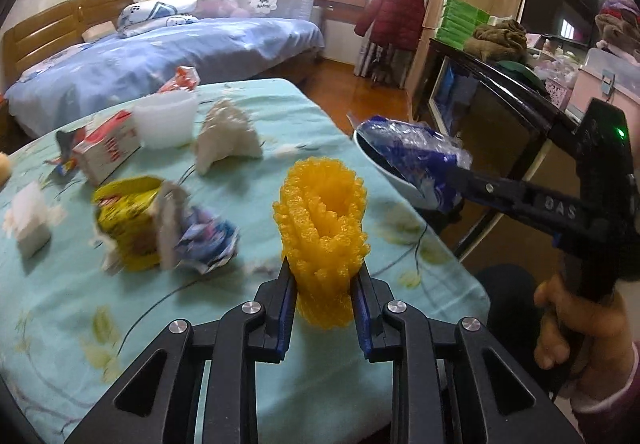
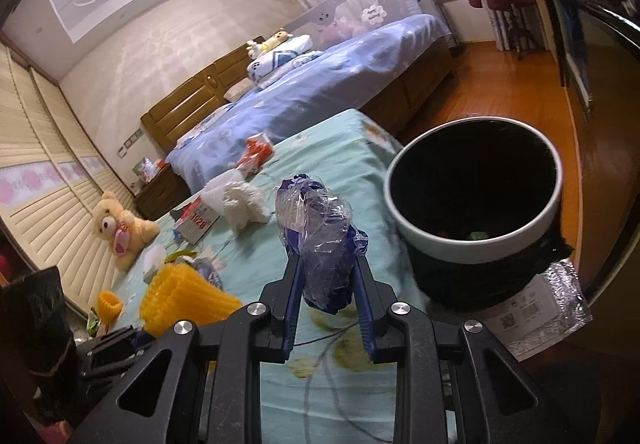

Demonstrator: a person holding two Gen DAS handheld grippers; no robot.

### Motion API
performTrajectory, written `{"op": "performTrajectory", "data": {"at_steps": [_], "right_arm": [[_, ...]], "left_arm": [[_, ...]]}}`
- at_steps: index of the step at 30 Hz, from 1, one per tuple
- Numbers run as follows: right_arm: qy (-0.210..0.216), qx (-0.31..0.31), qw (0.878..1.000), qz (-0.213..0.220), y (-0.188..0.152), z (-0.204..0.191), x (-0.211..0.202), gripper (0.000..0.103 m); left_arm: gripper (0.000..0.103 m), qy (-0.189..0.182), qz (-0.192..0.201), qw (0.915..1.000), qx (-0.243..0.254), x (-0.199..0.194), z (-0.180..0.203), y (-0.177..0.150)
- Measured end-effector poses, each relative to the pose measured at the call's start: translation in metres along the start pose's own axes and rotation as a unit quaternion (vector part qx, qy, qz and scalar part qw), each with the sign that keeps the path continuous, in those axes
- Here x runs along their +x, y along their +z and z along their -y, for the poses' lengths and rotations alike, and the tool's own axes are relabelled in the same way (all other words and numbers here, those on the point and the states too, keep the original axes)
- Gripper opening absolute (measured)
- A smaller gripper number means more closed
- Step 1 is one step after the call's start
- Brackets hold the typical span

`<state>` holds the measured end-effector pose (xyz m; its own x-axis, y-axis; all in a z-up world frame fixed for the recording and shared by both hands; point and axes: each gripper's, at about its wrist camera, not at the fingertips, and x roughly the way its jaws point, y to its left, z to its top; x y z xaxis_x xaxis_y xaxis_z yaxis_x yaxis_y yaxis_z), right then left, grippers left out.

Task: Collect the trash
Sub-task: 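Carry the yellow net and blue bag with both tools over the bin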

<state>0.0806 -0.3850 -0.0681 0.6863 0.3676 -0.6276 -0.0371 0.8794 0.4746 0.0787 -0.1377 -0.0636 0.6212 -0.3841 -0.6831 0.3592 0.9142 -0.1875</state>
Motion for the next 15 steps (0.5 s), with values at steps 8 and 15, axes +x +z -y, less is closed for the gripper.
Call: {"op": "performTrajectory", "data": {"at_steps": [8, 15], "right_arm": [[-0.039, 0.014, 0.999, 0.017, 0.015, 0.027, -0.007, 0.025], [-0.086, 0.014, 0.996, 0.025, 0.030, 0.048, -0.006, 0.026]], "left_arm": [[0.024, -0.031, -0.017, 0.9991, 0.023, 0.039, 0.012, 0.027], [0.024, -0.044, -0.024, 0.9986, 0.020, 0.069, 0.020, 0.051]]}}
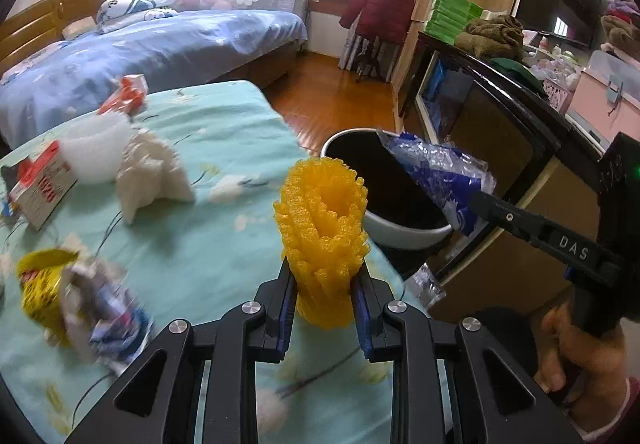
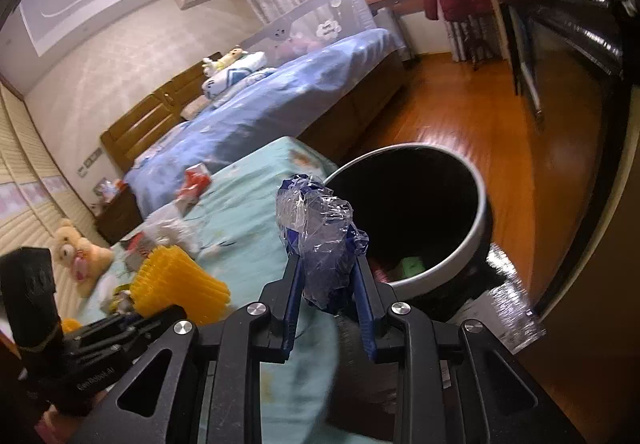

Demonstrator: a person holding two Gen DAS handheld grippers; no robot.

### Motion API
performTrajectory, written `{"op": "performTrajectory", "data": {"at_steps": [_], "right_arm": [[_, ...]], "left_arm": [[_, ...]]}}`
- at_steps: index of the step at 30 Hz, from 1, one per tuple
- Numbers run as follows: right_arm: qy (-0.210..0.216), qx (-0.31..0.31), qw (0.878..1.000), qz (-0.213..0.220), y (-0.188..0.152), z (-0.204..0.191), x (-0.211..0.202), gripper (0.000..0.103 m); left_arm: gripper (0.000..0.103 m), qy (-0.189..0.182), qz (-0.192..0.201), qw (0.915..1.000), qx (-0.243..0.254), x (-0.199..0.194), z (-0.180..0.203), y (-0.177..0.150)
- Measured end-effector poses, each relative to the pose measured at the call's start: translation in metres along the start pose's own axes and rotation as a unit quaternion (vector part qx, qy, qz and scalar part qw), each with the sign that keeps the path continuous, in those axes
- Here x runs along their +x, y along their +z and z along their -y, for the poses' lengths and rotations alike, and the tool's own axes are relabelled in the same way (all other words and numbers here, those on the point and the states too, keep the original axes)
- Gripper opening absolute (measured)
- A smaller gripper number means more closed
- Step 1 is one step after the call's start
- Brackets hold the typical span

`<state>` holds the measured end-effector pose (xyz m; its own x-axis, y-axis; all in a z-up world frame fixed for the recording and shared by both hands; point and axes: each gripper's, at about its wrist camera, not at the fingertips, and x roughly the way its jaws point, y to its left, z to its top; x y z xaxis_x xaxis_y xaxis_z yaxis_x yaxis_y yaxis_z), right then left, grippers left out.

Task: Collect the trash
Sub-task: 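Carry the yellow net and blue bag with both tools over the bin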

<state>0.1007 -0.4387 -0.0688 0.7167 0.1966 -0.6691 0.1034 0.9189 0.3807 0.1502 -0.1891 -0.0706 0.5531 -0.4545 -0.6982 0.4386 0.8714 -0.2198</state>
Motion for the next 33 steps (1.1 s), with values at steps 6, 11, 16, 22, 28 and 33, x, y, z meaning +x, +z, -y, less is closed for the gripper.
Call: {"op": "performTrajectory", "data": {"at_steps": [6, 11, 16, 22, 28, 33], "right_arm": [[-0.029, -0.002, 1.000, 0.003, 0.015, 0.014, 0.007, 0.027], [-0.041, -0.004, 0.999, -0.005, 0.024, 0.024, 0.019, 0.029], [-0.049, -0.005, 0.999, -0.017, 0.031, 0.031, 0.033, 0.029], [-0.055, -0.003, 0.998, -0.029, 0.034, 0.039, 0.044, 0.029], [-0.053, 0.005, 0.998, -0.036, 0.038, 0.047, 0.050, 0.030], [-0.054, 0.006, 0.998, -0.040, 0.043, 0.051, 0.055, 0.031]], "left_arm": [[0.024, -0.005, -0.003, 1.0000, 0.003, 0.028, 0.011, 0.024], [0.024, -0.011, -0.007, 0.9999, 0.008, 0.051, 0.019, 0.042], [0.025, -0.012, -0.019, 0.9996, 0.014, 0.076, 0.025, 0.058], [0.025, -0.014, -0.028, 0.9994, 0.012, 0.102, 0.028, 0.074], [0.025, -0.016, -0.034, 0.9992, 0.012, 0.122, 0.032, 0.086], [0.026, -0.019, -0.042, 0.9988, 0.019, 0.135, 0.036, 0.090]]}}
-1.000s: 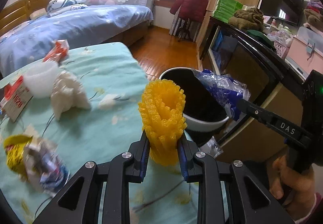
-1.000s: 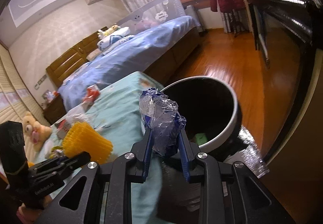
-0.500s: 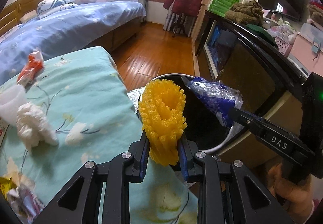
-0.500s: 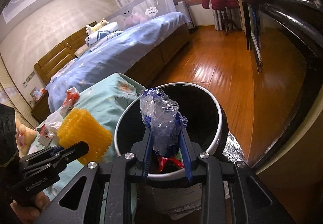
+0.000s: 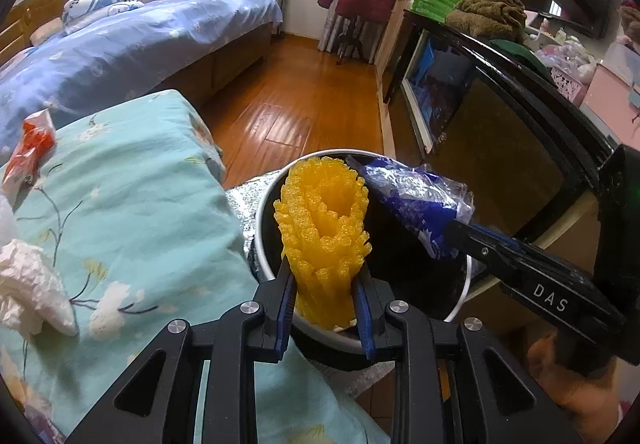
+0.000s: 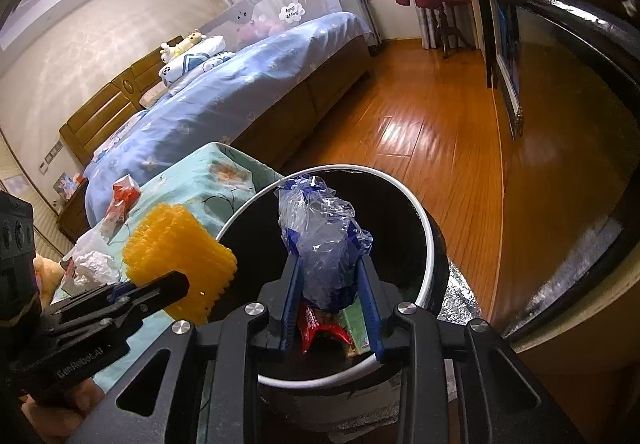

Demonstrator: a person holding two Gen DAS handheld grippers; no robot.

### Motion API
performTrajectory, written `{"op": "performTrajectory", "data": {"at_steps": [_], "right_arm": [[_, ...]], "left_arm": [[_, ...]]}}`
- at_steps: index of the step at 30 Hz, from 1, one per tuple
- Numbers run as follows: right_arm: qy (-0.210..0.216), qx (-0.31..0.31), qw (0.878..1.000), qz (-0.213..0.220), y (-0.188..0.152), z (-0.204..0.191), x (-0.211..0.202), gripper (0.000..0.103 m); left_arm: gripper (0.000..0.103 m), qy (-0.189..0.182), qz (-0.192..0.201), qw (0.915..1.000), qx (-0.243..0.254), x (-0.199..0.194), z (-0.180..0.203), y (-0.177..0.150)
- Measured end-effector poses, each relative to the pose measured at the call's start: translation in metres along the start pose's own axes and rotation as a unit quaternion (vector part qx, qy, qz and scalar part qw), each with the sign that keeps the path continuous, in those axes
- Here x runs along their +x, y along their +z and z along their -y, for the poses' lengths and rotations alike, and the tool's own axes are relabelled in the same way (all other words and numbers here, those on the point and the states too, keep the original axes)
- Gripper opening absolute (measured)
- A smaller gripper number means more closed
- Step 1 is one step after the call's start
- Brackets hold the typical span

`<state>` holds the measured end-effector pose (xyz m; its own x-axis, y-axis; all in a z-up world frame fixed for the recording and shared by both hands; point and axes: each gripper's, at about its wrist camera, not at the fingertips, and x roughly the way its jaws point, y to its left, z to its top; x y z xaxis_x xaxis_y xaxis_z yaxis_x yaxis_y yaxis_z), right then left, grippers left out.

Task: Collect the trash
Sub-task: 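Carry the yellow net and blue bag with both tools over the bin, then open both tools to drop the net and blue bag into the bin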

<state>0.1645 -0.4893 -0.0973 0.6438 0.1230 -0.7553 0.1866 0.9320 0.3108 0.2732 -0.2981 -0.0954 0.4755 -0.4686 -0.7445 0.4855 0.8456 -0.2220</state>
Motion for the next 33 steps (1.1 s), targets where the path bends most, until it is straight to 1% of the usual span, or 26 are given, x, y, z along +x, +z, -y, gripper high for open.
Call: {"op": "performTrajectory", "data": {"at_steps": [3, 4, 5, 6, 7, 8, 9, 10, 12, 13, 15, 21, 26, 33], "right_arm": [[-0.003, 0.002, 1.000, -0.001, 0.001, 0.002, 0.001, 0.033], [-0.003, 0.003, 1.000, -0.003, 0.002, 0.003, 0.003, 0.035], [-0.005, 0.004, 1.000, -0.004, 0.002, 0.004, 0.003, 0.040], [-0.009, 0.006, 1.000, -0.005, 0.002, 0.005, 0.003, 0.048], [-0.011, 0.008, 1.000, -0.005, 0.003, 0.006, 0.003, 0.052], [-0.011, 0.010, 1.000, -0.004, 0.003, 0.007, 0.002, 0.058], [-0.011, 0.013, 1.000, -0.002, 0.004, 0.008, 0.001, 0.062], [-0.010, 0.014, 1.000, 0.000, 0.004, 0.009, 0.000, 0.063], [-0.007, 0.018, 1.000, 0.004, 0.002, 0.007, -0.005, 0.069], [-0.003, 0.019, 1.000, 0.005, 0.002, 0.006, -0.007, 0.070], [0.006, 0.021, 1.000, 0.008, -0.002, 0.001, -0.011, 0.075], [0.034, 0.017, 0.999, 0.010, -0.015, -0.020, -0.023, 0.079], [0.055, 0.004, 0.998, 0.012, -0.030, -0.041, -0.033, 0.080], [0.086, -0.012, 0.996, 0.006, -0.051, -0.071, -0.040, 0.080]], "left_arm": [[0.027, 0.001, -0.006, 1.0000, 0.001, 0.009, 0.000, 0.003], [0.028, 0.001, -0.006, 1.0000, 0.001, 0.010, 0.000, 0.004], [0.029, 0.001, -0.007, 1.0000, 0.000, 0.011, 0.000, 0.004], [0.037, 0.001, -0.008, 1.0000, -0.001, 0.012, -0.001, 0.005], [0.048, 0.002, -0.010, 0.9999, -0.002, 0.013, -0.003, 0.005], [0.053, 0.004, -0.009, 0.9999, -0.003, 0.013, -0.004, 0.005], [0.057, 0.006, -0.005, 1.0000, -0.005, 0.011, -0.005, 0.004], [0.057, 0.006, -0.002, 1.0000, -0.007, 0.008, -0.006, 0.003], [0.057, 0.003, -0.003, 0.9999, -0.014, 0.002, -0.009, -0.001], [0.058, 0.002, -0.001, 0.9998, -0.020, -0.002, -0.010, -0.005], [0.060, 0.002, 0.002, 0.9997, -0.025, -0.010, -0.014, -0.013], [0.060, 0.010, 0.024, 0.9992, -0.031, -0.047, -0.020, -0.041], [0.060, 0.018, 0.043, 0.9983, -0.035, -0.079, -0.028, -0.069], [0.060, 0.052, 0.059, 0.9963, -0.034, -0.127, -0.041, -0.118]]}}
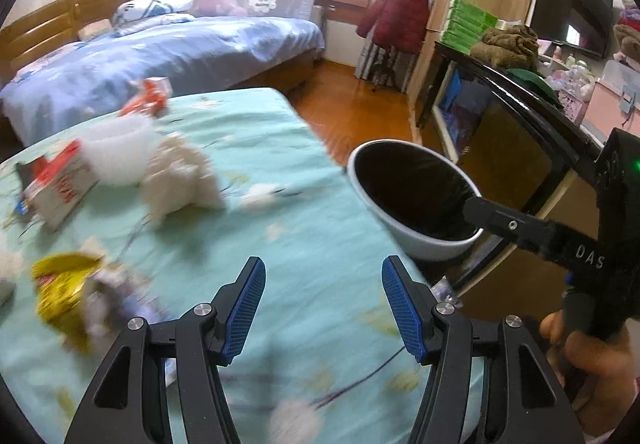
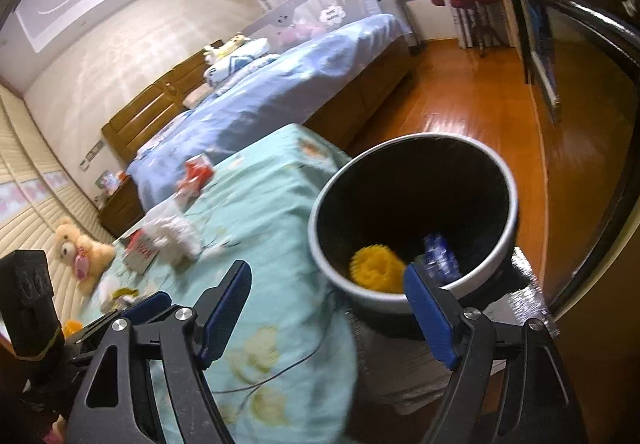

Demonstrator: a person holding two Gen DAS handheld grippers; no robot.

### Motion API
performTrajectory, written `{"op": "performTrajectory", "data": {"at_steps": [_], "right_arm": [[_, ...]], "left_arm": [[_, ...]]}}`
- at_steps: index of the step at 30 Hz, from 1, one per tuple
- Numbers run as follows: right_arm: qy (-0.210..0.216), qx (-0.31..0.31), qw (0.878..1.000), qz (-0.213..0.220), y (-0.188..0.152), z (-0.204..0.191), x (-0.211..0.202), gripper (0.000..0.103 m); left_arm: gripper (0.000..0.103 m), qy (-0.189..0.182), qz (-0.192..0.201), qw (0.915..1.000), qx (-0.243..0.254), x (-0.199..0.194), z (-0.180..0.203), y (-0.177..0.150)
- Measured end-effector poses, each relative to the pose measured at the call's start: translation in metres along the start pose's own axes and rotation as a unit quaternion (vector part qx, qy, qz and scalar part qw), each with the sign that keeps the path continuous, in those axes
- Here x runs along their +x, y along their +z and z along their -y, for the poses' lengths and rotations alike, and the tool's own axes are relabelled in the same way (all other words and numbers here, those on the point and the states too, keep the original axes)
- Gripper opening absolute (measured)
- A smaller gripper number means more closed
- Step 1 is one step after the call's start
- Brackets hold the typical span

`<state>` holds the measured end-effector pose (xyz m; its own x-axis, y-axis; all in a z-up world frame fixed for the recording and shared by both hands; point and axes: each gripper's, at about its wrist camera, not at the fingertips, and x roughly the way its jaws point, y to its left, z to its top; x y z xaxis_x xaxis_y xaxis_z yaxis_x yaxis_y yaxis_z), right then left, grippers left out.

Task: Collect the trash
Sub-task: 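Open both tools to drop the net and blue bag into the bin, then move both open tools back over the table trash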

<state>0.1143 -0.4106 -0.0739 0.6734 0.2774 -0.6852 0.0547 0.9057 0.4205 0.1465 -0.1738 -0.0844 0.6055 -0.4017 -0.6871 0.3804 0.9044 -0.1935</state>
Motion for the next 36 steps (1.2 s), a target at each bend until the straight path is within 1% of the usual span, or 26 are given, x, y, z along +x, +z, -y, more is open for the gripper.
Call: {"op": "performTrajectory", "data": {"at_steps": [4, 12, 15, 18, 21, 26, 29, 35, 36], "right_arm": [[0.021, -0.012, 1.000, -0.011, -0.013, -0.020, 0.002, 0.080], [0.068, -0.044, 0.996, -0.036, -0.040, -0.068, 0.010, 0.080], [0.082, -0.060, 0.994, -0.050, -0.049, -0.086, 0.016, 0.080], [0.097, -0.078, 0.990, -0.065, -0.057, -0.105, 0.023, 0.080], [0.112, -0.095, 0.986, -0.078, -0.065, -0.124, 0.030, 0.080], [0.125, -0.129, 0.979, -0.092, -0.073, -0.153, 0.045, 0.080], [0.127, -0.142, 0.977, -0.099, -0.076, -0.164, 0.056, 0.080], [0.120, -0.153, 0.975, -0.110, -0.081, -0.173, 0.073, 0.080], [0.120, -0.154, 0.975, -0.111, -0.080, -0.173, 0.074, 0.080]], "left_arm": [[0.060, 0.008, 0.004, 0.9996, -0.026, -0.030, -0.018, -0.024], [0.060, 0.034, 0.018, 0.9969, -0.069, -0.080, -0.054, -0.052], [0.060, 0.049, 0.023, 0.9946, -0.088, -0.098, -0.066, -0.065], [0.060, 0.069, 0.032, 0.9909, -0.111, -0.114, -0.081, -0.072], [0.060, 0.094, 0.032, 0.9864, -0.131, -0.125, -0.095, -0.080], [0.060, 0.121, 0.032, 0.9804, -0.152, -0.138, -0.115, -0.081], [0.060, 0.133, 0.033, 0.9763, -0.168, -0.144, -0.127, -0.080], [0.061, 0.148, 0.029, 0.9703, -0.189, -0.140, -0.156, -0.070], [0.062, 0.156, 0.029, 0.9690, -0.189, -0.140, -0.159, -0.067]]}}
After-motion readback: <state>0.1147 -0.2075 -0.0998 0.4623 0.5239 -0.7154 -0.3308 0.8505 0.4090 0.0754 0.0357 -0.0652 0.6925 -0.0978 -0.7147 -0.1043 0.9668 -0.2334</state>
